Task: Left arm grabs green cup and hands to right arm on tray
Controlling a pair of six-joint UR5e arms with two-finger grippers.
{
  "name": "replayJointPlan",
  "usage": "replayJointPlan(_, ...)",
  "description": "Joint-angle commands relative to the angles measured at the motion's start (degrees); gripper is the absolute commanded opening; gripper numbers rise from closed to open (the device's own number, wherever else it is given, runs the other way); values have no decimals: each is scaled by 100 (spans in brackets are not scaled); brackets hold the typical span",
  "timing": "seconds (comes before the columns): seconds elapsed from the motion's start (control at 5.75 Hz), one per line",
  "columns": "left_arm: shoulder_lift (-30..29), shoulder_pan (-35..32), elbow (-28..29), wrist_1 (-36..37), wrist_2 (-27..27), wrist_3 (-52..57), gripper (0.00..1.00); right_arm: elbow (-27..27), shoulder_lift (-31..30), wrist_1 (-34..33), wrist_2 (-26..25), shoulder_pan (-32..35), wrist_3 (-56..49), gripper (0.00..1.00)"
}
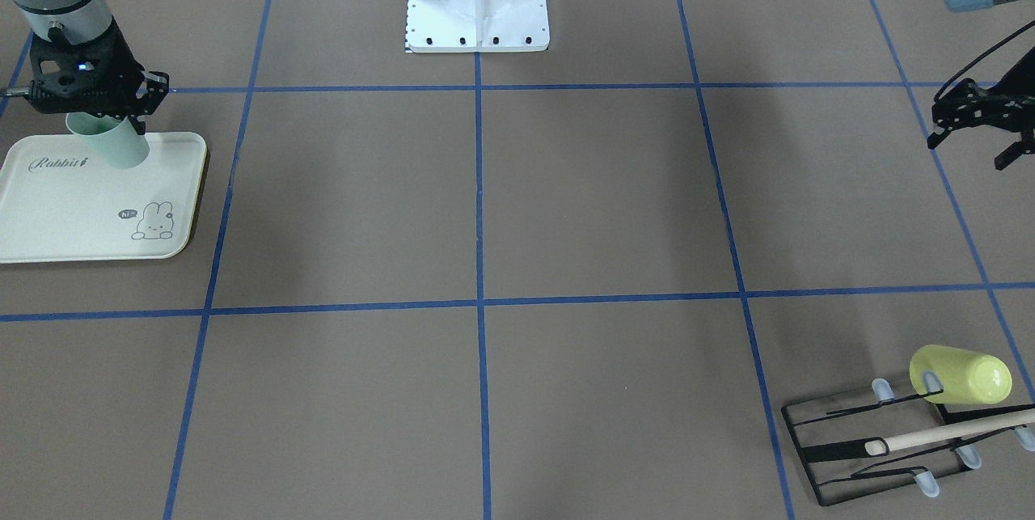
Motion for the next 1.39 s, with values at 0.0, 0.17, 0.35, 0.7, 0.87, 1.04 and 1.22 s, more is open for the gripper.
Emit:
replayJointPlan(0.0,-170,-477,-56,1154,-61,1076,100,-639,45,-2,565,483,-1031,0)
replayJointPlan(0.17,-180,-531,-56,1186,-96,1126,100,-920,245,16,586,546,-1071,0)
replayJointPlan(0.35,-189,-532,-48,1186,-97,1126,100,-1210,526,25,569,582,-1063,52)
replayJointPlan(0.7,-189,-532,-56,1195,-97,1126,100,-1195,703,-10,604,862,-1063,100)
replayJointPlan(0.87,-198,-532,-56,1195,-97,1126,100,-1143,713,-80,656,1064,-1071,100)
replayJointPlan(1.04,-181,-541,-56,1186,-97,1126,100,-864,844,-681,900,1344,-1202,100)
replayJointPlan(1.22,-172,-689,-30,1186,-79,1100,100,-809,1298,-1531,929,1764,-1952,100)
